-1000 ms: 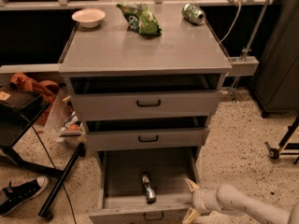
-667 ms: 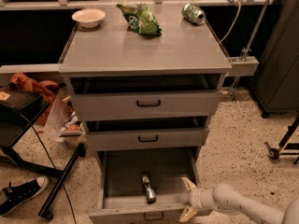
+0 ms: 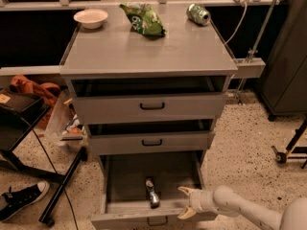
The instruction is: Close bottom drawer
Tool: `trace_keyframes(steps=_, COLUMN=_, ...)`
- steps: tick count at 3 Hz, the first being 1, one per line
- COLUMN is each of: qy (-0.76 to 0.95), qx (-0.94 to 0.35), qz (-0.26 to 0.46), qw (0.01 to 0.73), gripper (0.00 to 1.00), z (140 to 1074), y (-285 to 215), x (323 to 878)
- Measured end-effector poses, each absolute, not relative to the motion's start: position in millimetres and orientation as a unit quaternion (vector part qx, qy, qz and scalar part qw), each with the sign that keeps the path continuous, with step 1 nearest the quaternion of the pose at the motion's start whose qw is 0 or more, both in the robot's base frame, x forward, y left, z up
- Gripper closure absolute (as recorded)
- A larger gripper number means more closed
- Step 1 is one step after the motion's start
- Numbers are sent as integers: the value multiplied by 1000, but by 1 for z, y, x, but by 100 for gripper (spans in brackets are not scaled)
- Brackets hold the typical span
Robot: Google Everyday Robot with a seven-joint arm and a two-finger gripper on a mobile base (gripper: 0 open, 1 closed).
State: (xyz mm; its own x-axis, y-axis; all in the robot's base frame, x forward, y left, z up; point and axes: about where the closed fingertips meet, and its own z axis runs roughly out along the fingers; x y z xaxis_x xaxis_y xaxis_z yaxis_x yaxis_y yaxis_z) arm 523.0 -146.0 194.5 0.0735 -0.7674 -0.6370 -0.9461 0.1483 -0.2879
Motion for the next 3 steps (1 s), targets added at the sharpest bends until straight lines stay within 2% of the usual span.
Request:
trace_keyframes(steps=2, qy=669, qx=-632, qz=114, qw=375, gripper=85, z=200, y=-136, x=540)
trace_keyframes(steps=3, qy=680, qx=-608, qz=92, qw=399, gripper=100, z=209, y=-132, x=553)
